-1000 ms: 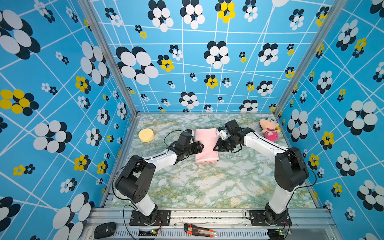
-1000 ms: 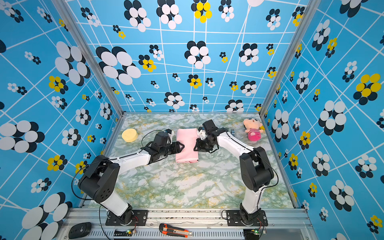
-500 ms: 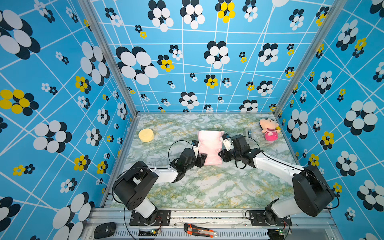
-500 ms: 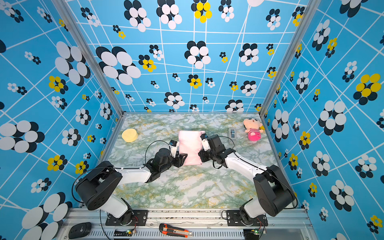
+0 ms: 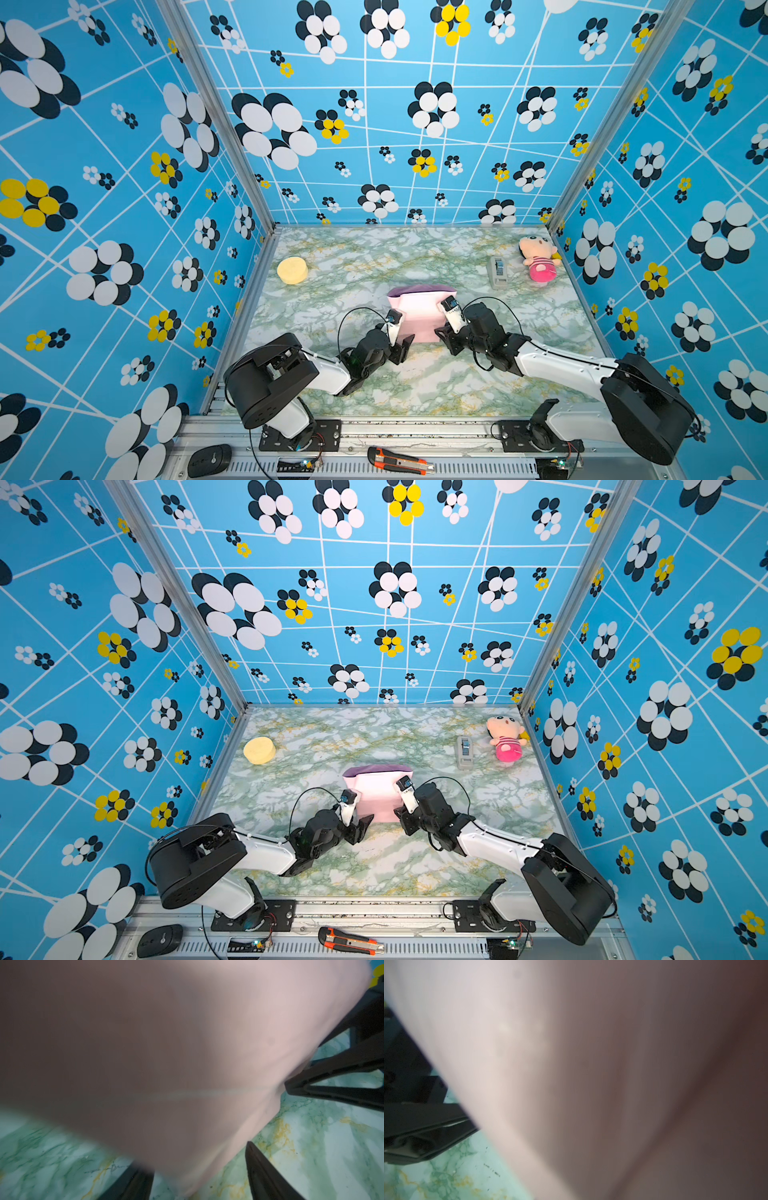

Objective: Wrap the gift box in paper
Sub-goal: 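Rotate the box upright with both grippers, exposing the open paper end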

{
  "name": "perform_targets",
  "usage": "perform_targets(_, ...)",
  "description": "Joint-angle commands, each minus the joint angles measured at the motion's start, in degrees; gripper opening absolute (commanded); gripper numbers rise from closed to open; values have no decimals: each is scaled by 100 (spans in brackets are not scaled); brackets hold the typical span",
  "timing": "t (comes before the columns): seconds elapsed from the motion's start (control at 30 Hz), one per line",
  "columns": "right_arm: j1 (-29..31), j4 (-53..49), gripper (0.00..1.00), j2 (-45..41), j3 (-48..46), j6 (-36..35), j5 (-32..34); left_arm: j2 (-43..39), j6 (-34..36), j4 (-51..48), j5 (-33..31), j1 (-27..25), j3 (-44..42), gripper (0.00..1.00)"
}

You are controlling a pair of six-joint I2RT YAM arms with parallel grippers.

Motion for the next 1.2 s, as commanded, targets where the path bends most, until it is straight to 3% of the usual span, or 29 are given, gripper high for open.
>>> perform_targets(0.0,32,16,49,-550,-151,159,34,-578,-134,-215,-231,-74,-148,76)
perform_targets(0.2,-34,-581,59,-1472,-200,345,288,-1816,-302,-1385,-450,-79,-194,82)
perform_targets(0.33,-152,-398,61,-1366,-60,377,-4,-2104,-279,-1773,-239,6,-71,83)
perform_targets(0.57,-434,26,61,-797,232,522,-748,-1744,-470,-1504,410,427,151,84)
perform_targets(0.7,-766,533,69,-532,230,544,-1283,-1529,-704,-1195,1192,865,333,86)
perform_targets(0.9,-969,761,69,336,706,365,-2146,-917,-312,-1158,1660,936,673,86)
perform_targets(1.17,-970,910,63,119,252,461,-2223,-65,-163,-910,2269,847,1204,83)
